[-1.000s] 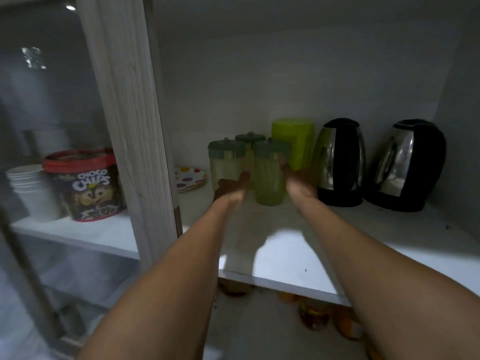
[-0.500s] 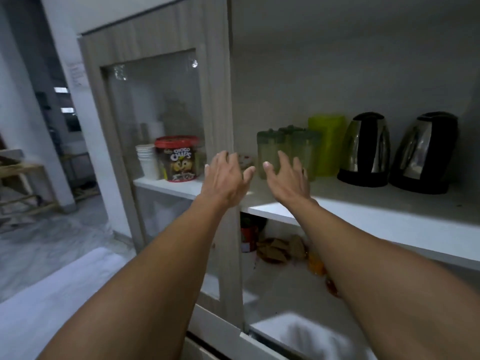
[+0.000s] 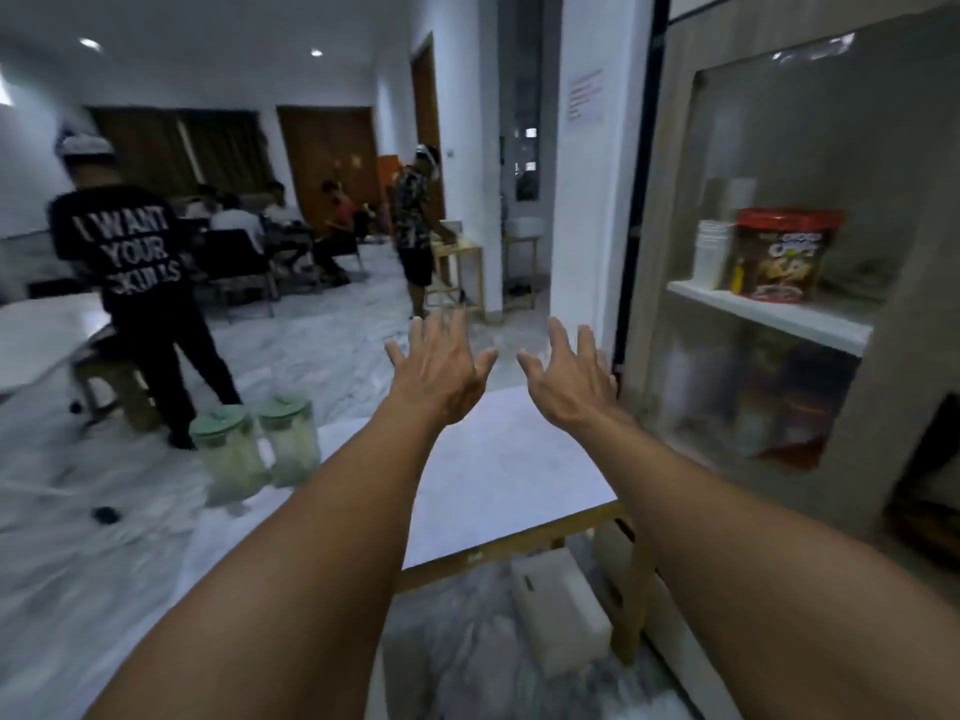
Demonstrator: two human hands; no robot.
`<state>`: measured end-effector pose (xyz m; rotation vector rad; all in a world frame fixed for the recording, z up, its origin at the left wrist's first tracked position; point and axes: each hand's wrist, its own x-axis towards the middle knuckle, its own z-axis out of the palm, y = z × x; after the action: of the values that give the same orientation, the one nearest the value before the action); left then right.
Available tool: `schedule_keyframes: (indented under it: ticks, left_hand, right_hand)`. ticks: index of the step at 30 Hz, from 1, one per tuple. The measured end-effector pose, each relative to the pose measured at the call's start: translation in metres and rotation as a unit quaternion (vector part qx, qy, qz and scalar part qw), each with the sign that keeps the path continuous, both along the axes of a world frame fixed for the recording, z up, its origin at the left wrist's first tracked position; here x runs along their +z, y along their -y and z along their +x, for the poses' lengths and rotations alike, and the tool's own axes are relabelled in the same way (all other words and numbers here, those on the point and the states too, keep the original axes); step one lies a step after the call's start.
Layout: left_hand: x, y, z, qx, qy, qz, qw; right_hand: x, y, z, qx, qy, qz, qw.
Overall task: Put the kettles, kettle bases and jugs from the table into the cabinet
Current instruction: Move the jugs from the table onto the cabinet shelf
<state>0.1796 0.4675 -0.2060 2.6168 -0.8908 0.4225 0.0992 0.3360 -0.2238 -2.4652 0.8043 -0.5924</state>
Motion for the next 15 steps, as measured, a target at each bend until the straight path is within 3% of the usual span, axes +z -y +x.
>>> schedule_keyframes:
  ticks: [8,15]
  left_hand:
    - [-0.05,-0.183,0.074,0.21,-0.056,0.017,0.976]
    - [-0.111,-0.252,0.157,0.332,-0.18,-0.003,0.926]
  right_hand:
    - [-0.042,-0.16,0.13,0.204,-0.037,0.017,0.978]
    - [-0.12,-0.213,0.244,0.278,-0.105,0.069,0.952]
